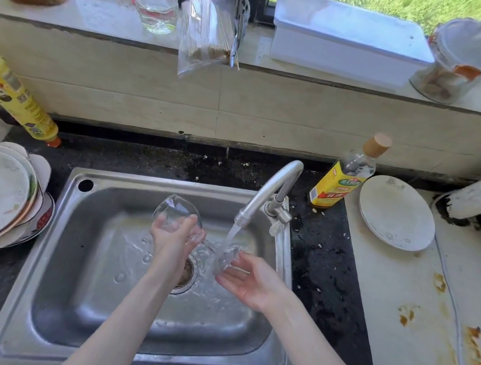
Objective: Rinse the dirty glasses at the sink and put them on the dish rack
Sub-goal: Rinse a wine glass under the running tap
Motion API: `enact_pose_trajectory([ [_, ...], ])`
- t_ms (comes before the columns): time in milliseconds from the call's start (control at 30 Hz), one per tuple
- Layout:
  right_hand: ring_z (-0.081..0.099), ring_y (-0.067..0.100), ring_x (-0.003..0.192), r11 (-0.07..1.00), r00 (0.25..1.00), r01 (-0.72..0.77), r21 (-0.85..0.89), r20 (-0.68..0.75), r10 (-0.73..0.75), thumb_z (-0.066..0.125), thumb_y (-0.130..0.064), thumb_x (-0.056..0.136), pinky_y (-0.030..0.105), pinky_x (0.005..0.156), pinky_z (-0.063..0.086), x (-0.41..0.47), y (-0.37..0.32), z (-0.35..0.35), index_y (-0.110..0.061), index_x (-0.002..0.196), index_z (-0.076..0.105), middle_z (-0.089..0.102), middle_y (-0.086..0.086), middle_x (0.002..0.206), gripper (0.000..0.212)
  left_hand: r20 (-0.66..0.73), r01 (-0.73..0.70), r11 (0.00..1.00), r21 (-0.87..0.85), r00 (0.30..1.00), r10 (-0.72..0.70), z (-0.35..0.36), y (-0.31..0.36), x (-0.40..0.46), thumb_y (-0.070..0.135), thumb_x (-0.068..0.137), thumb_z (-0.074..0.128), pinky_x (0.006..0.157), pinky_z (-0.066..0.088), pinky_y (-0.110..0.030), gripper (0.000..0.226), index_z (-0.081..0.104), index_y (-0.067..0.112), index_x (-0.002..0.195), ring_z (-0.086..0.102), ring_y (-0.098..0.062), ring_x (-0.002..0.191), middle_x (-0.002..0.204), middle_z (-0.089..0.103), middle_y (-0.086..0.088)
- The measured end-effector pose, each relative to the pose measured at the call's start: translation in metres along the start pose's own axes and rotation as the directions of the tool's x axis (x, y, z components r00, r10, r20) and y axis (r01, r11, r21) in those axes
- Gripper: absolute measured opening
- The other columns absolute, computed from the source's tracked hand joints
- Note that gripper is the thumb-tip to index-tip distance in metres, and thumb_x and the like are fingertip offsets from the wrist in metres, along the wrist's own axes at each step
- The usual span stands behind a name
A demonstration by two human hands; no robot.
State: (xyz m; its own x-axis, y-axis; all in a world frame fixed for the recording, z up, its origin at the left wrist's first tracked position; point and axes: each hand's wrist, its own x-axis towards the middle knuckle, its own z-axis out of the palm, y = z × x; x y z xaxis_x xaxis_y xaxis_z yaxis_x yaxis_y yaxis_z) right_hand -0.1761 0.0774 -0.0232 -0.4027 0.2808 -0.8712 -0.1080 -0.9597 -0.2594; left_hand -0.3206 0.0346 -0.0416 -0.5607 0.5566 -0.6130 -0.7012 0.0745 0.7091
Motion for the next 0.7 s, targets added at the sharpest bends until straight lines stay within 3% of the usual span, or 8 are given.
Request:
enact_pose_trajectory([
  [167, 0.056, 0.029, 0.074, 0.996, 1.0, 0.01, 0.093, 0.011, -0.011, 0.047, -0.023, 0.097, 0.036, 0.071, 0.053, 0.009, 0.003, 0.001, -0.003, 0.088, 0.051, 0.057, 0.018, 0.084, 0.023, 0.235, -0.233, 0.959, 0.162, 0.953, 0.192, 0.003, 0.001, -0.018, 0.01, 0.078, 0.072, 0.083, 0.053, -0.038, 0.065, 0.029, 0.026, 0.124, 0.062, -0.025, 0.092, 0.121, 0.051, -0.004],
  [200, 0.056, 0.028, 0.074, 0.995, 0.999, 0.018, 0.102, 0.03, -0.021, 0.046, -0.017, 0.097, 0.036, 0.074, 0.054, 0.008, 0.003, 0.001, -0.002, 0.085, 0.052, 0.058, 0.018, 0.084, 0.02, 0.293, -0.242, 0.948, 0.208, 0.94, 0.176, 0.001, 0.001, -0.018, 0.018, 0.074, 0.076, 0.085, 0.051, -0.039, 0.07, 0.03, 0.027, 0.126, 0.063, -0.026, 0.094, 0.12, 0.055, -0.003],
  [267, 0.057, 0.029, 0.078, 0.995, 0.996, 0.03, 0.097, 0.08, -0.038, 0.043, -0.003, 0.095, 0.039, 0.094, 0.048, 0.005, 0.002, 0.001, 0.002, 0.086, 0.057, 0.058, 0.02, 0.089, 0.017, 0.395, -0.238, 0.92, 0.311, 0.913, 0.103, -0.001, -0.002, -0.02, 0.026, 0.069, 0.078, 0.088, 0.05, -0.038, 0.072, 0.036, 0.027, 0.127, 0.064, -0.028, 0.098, 0.112, 0.064, -0.004],
  [333, 0.061, 0.031, 0.087, 0.996, 0.993, 0.033, 0.08, 0.113, -0.042, 0.045, -0.002, 0.094, 0.041, 0.105, 0.041, 0.002, 0.0, 0.002, 0.003, 0.092, 0.064, 0.062, 0.022, 0.097, 0.02, 0.463, -0.23, 0.891, 0.392, 0.886, 0.025, 0.001, -0.009, -0.025, 0.016, 0.075, 0.075, 0.082, 0.052, -0.03, 0.053, 0.047, 0.023, 0.12, 0.066, -0.023, 0.096, 0.101, 0.07, -0.005],
  [433, 0.063, 0.026, 0.098, 0.998, 0.986, 0.053, 0.019, 0.155, -0.055, 0.048, -0.008, 0.095, 0.039, 0.09, 0.053, 0.0, 0.0, 0.003, -0.007, 0.102, 0.071, 0.07, 0.015, 0.104, 0.024, 0.445, -0.217, 0.87, 0.442, 0.895, -0.003, 0.002, -0.016, -0.03, 0.003, 0.081, 0.065, 0.074, 0.052, -0.023, 0.022, 0.062, 0.01, 0.102, 0.068, -0.02, 0.089, 0.088, 0.074, -0.001],
  [533, 0.063, 0.03, 0.092, 0.997, 0.994, 0.041, 0.064, 0.098, -0.047, 0.046, -0.002, 0.095, 0.043, 0.085, 0.054, 0.007, 0.005, -0.002, 0.002, 0.093, 0.066, 0.07, 0.02, 0.089, 0.02, 0.475, -0.277, 0.842, 0.463, 0.88, 0.028, 0.0, -0.013, -0.031, 0.006, 0.081, 0.068, 0.069, 0.05, -0.021, 0.012, 0.067, 0.005, 0.093, 0.069, -0.016, 0.078, 0.08, 0.073, -0.004],
  [633, 0.061, 0.031, 0.082, 0.995, 0.996, 0.081, 0.054, 0.02, -0.083, 0.047, 0.0, 0.093, 0.044, 0.082, 0.054, 0.014, 0.009, -0.005, 0.001, 0.085, 0.064, 0.066, 0.014, 0.066, 0.018, 0.504, -0.313, 0.829, 0.463, 0.863, 0.044, 0.003, -0.007, -0.033, 0.004, 0.079, 0.07, 0.067, 0.047, -0.013, 0.024, 0.064, 0.01, 0.101, 0.068, -0.008, 0.077, 0.081, 0.073, 0.001],
  [700, 0.062, 0.032, 0.081, 0.996, 0.998, 0.07, 0.048, 0.0, -0.07, 0.049, -0.001, 0.094, 0.041, 0.072, 0.057, 0.019, 0.009, -0.004, 0.002, 0.086, 0.063, 0.061, 0.014, 0.07, 0.016, 0.516, -0.316, 0.835, 0.45, 0.855, 0.046, 0.002, -0.008, -0.032, 0.008, 0.072, 0.077, 0.072, 0.05, -0.018, 0.048, 0.056, 0.014, 0.115, 0.068, -0.013, 0.087, 0.093, 0.071, -0.005],
])
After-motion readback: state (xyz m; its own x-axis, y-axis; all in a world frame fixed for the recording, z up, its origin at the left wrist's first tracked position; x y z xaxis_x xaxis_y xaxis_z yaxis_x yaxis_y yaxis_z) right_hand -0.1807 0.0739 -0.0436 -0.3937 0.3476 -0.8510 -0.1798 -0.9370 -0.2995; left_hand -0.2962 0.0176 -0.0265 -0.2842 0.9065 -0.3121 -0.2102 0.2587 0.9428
